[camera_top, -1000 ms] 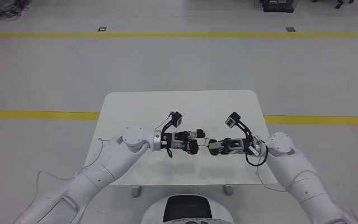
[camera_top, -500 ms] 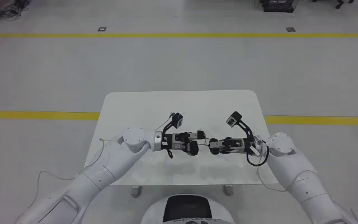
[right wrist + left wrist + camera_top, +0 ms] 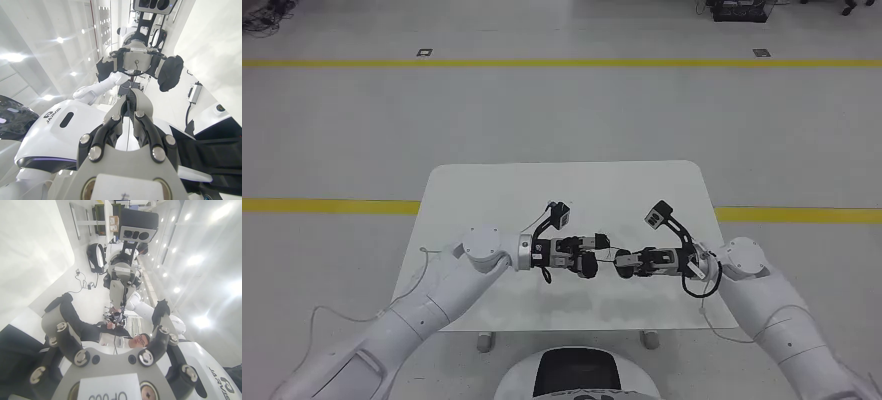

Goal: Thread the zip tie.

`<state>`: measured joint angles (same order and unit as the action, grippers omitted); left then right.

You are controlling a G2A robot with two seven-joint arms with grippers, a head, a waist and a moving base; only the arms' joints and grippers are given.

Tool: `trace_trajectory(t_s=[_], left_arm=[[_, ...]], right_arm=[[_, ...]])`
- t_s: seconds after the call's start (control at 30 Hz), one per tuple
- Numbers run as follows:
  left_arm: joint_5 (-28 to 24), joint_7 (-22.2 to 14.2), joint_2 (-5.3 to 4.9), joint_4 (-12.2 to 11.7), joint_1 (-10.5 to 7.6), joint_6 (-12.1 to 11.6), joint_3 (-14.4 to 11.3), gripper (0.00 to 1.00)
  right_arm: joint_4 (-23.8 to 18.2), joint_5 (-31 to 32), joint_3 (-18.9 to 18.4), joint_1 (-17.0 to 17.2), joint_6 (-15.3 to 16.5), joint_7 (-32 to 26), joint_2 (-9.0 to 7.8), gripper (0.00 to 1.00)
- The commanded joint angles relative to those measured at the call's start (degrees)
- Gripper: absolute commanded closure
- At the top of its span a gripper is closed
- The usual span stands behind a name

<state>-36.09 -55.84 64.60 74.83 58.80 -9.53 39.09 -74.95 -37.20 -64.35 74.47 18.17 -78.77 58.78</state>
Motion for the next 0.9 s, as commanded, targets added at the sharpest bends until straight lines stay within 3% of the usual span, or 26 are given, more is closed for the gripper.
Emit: trace_trajectory(t_s=[0.0, 0.87], left_arm=[[-0.1, -0.1, 0.00, 0.0, 0.06, -0.1, 0.1, 0.00], [-0.3, -0.7, 0.18, -0.3, 0.51, -0.1, 1.1, 0.00]], right_arm=[[0.1, 0.1, 0.1, -0.1, -0.1, 0.0, 0.03, 1.00], [0.3, 0.5, 0.2, -0.2, -0.1, 0.3, 0.10, 1.00]])
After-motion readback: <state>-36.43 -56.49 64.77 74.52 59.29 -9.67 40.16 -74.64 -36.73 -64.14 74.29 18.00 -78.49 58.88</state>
